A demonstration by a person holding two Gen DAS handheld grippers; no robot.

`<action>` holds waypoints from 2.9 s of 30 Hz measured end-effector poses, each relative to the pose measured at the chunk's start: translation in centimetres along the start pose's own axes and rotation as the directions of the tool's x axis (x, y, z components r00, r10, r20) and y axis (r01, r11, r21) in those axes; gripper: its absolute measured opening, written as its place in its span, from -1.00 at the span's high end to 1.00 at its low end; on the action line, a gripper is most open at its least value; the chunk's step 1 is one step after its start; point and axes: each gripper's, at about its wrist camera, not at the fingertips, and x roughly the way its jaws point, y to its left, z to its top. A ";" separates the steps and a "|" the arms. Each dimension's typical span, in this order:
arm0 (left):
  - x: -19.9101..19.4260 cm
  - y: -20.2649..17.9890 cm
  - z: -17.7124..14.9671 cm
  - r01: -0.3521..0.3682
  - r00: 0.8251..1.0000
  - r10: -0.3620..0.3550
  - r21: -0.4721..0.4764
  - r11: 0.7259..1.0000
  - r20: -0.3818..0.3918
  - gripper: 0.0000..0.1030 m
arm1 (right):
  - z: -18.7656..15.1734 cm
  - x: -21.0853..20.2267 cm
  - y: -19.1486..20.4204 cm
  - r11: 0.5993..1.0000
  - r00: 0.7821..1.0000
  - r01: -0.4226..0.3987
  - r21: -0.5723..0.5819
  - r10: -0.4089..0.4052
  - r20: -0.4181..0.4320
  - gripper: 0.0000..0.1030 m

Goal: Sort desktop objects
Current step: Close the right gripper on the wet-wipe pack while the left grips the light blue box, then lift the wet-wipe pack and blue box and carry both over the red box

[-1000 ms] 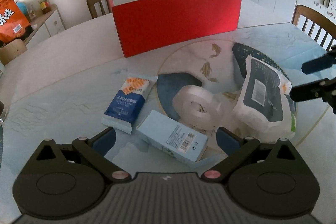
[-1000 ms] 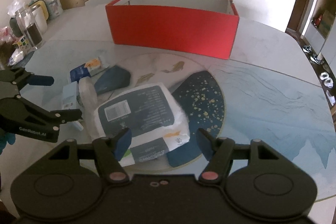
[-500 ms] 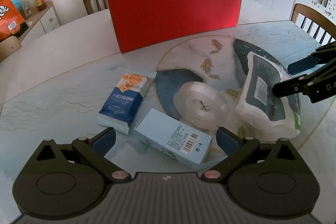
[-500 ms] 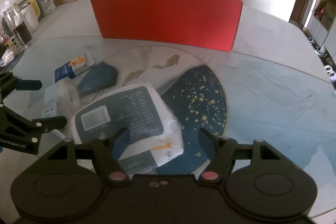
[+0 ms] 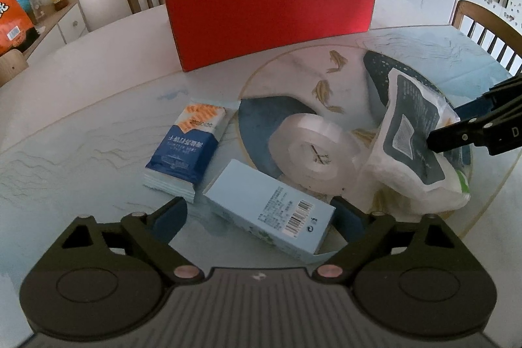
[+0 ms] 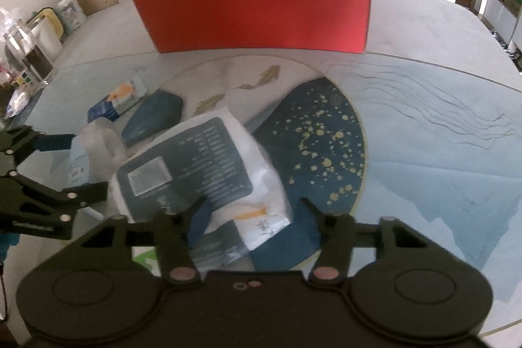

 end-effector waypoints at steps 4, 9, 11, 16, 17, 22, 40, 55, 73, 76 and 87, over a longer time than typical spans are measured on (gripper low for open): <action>-0.1 -0.1 0.0 0.007 1.000 -0.007 0.004 1.000 0.007 -0.64 | -0.1 -0.2 0.2 1.000 1.000 0.007 -0.009 -0.007 0.003 0.17; -0.3 -0.4 0.2 0.001 1.000 -0.001 0.001 1.000 0.011 -0.48 | -0.2 -0.7 0.2 1.000 0.999 0.028 -0.006 -0.028 0.016 0.54; -0.4 -0.4 0.2 -0.003 1.000 0.003 -0.012 1.000 0.012 -0.47 | -0.2 -0.9 0.2 0.999 0.999 0.037 -0.006 -0.037 0.020 0.63; -0.9 -0.1 0.3 -0.014 1.000 0.015 -0.027 1.000 0.021 -0.46 | -0.3 -1.7 0.4 0.999 0.998 0.051 0.000 -0.051 0.037 0.77; -1.1 -0.1 0.3 -0.016 1.000 0.016 -0.027 1.000 0.024 -0.46 | -0.3 -1.9 0.4 0.999 0.998 0.052 0.000 -0.052 0.042 0.78; -2.1 -0.2 0.7 -0.021 0.999 0.022 -0.026 0.999 0.036 -0.46 | -0.2 -3.0 0.5 0.998 0.996 0.058 0.007 -0.058 0.061 0.80; -6.3 -0.4 2.8 -0.033 0.996 0.035 -0.031 0.999 0.077 -0.46 | 0.9 -7.9 -0.8 0.994 0.984 0.054 0.100 -0.070 0.163 0.83; -7.7 -1.1 6.1 -0.012 0.992 0.011 0.000 1.000 0.123 -0.46 | 3.0 -10.2 -1.5 0.989 0.971 0.059 0.138 -0.089 0.224 0.83; -7.4 -1.6 11.7 -0.021 0.985 0.010 0.059 0.998 0.174 -0.46 | 6.5 -11.6 -1.9 0.987 0.946 0.089 0.131 -0.125 0.299 0.83; -7.2 -1.4 12.5 -0.017 0.985 0.005 0.064 0.998 0.174 -0.46 | 7.2 -11.5 -1.9 0.987 0.944 0.092 0.129 -0.128 0.305 0.83; -6.5 -0.9 15.6 -0.011 0.982 -0.008 0.100 0.995 0.189 -0.46 | 9.7 -11.4 -2.2 0.984 0.935 0.112 0.138 -0.152 0.321 0.83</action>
